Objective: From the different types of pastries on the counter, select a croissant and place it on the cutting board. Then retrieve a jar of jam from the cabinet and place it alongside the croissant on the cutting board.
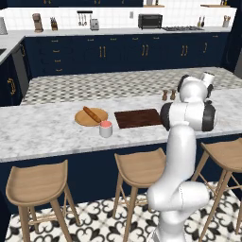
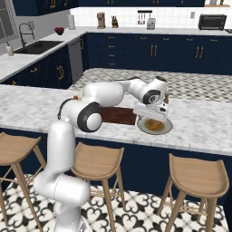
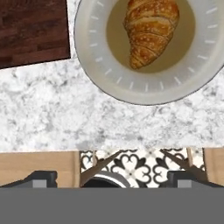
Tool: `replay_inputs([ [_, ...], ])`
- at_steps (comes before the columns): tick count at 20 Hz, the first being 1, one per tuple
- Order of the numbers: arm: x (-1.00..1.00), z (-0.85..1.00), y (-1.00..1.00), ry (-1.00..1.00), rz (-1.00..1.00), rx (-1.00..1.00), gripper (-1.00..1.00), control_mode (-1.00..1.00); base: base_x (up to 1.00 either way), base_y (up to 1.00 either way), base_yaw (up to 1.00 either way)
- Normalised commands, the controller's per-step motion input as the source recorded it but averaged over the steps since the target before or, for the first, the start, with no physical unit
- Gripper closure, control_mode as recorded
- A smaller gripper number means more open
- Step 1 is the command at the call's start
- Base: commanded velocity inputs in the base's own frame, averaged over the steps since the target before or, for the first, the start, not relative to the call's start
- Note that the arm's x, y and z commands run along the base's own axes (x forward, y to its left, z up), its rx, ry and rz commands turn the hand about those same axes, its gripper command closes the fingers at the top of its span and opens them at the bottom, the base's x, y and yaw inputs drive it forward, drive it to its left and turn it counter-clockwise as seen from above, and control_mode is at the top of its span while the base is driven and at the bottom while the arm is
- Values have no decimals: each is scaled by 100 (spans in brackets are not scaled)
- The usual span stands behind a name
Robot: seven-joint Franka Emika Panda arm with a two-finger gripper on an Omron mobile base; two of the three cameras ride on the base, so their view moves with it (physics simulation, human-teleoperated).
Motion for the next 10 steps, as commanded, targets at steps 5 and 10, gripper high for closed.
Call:
replay_inputs([
  [5, 44, -34, -18, 6, 2, 1, -100, -100, 0, 0, 0],
  [10, 32, -32, 3, 4, 0, 0, -100, -100, 0, 0, 0],
])
